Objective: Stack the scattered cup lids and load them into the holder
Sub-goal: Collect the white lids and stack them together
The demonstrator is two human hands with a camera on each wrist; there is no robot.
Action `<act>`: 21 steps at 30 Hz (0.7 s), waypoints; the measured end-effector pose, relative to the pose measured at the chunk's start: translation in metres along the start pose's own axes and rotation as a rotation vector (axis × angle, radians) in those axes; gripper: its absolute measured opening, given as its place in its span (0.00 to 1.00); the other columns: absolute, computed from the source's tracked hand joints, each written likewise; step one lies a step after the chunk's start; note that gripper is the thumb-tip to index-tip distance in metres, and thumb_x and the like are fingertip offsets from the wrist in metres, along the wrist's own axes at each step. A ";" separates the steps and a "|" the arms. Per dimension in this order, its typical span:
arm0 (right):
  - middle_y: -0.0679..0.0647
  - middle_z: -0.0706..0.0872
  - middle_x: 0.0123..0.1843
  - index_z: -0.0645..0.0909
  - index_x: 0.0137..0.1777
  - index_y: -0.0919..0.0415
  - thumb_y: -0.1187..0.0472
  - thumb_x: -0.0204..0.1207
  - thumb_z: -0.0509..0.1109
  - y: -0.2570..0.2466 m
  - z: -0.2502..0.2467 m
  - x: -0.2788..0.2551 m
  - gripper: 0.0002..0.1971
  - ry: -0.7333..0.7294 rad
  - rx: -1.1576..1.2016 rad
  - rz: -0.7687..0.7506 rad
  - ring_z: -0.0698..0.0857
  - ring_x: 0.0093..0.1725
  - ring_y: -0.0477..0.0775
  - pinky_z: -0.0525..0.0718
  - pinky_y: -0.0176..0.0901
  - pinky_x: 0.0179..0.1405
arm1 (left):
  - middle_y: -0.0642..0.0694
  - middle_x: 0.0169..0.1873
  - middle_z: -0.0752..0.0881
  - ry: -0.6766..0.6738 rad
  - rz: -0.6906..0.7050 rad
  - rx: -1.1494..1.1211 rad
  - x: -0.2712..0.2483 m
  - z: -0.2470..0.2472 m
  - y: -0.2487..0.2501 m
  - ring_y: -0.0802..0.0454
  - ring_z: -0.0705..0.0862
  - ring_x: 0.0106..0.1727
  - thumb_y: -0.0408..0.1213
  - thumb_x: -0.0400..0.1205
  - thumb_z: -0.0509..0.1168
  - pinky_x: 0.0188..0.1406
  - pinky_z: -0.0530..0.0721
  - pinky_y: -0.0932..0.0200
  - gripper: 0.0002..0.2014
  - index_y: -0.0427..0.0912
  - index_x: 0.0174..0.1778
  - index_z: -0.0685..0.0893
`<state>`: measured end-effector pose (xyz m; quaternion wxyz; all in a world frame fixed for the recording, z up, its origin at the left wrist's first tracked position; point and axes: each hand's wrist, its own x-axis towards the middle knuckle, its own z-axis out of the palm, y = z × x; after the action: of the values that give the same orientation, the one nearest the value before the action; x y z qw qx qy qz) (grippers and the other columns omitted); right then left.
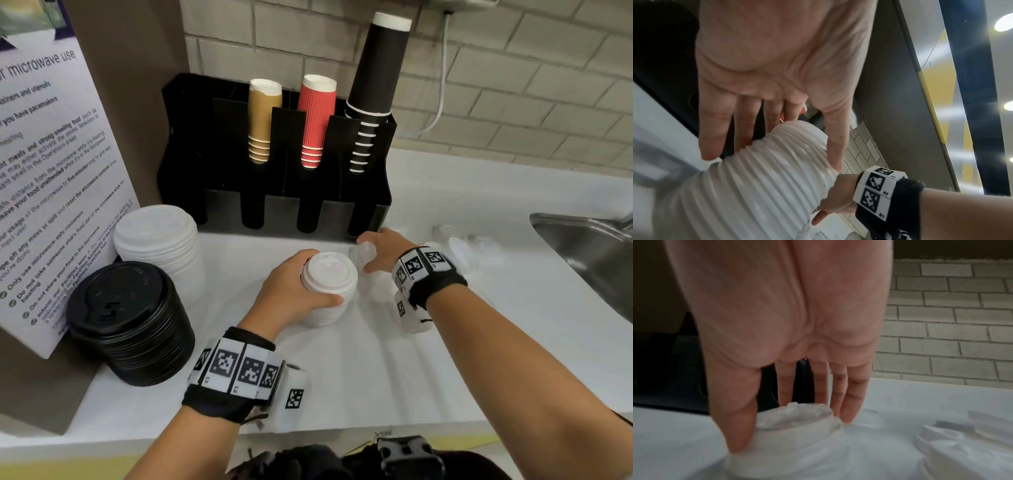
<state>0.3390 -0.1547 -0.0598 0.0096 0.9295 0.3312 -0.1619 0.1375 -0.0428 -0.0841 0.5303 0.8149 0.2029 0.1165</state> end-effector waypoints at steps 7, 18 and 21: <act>0.56 0.78 0.64 0.71 0.74 0.48 0.51 0.79 0.67 0.005 -0.021 -0.026 0.23 0.147 0.458 -0.031 0.79 0.58 0.55 0.75 0.39 0.50 | 0.58 0.59 0.82 -0.019 -0.014 -0.014 -0.001 -0.004 0.003 0.52 0.80 0.62 0.41 0.67 0.83 0.66 0.80 0.49 0.33 0.53 0.67 0.78; 0.47 0.84 0.51 0.84 0.56 0.38 0.45 0.73 0.74 -0.026 0.012 -0.081 0.11 0.348 0.816 -0.309 0.81 0.46 0.41 0.75 0.25 0.45 | 0.62 0.60 0.76 -0.021 -0.041 -0.033 -0.003 -0.003 0.003 0.55 0.78 0.63 0.40 0.66 0.83 0.58 0.76 0.59 0.47 0.54 0.79 0.65; 0.46 0.83 0.52 0.84 0.56 0.40 0.45 0.70 0.77 -0.031 0.018 -0.082 0.15 0.369 0.749 -0.337 0.81 0.50 0.40 0.73 0.18 0.46 | 0.61 0.61 0.73 -0.019 -0.052 -0.025 -0.004 -0.003 0.002 0.56 0.76 0.62 0.40 0.66 0.83 0.58 0.74 0.59 0.53 0.54 0.83 0.58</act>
<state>0.2545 -0.1828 -0.0484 -0.4132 0.8154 0.3925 -0.1014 0.1335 -0.0431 -0.0813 0.5450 0.8038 0.2176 0.0977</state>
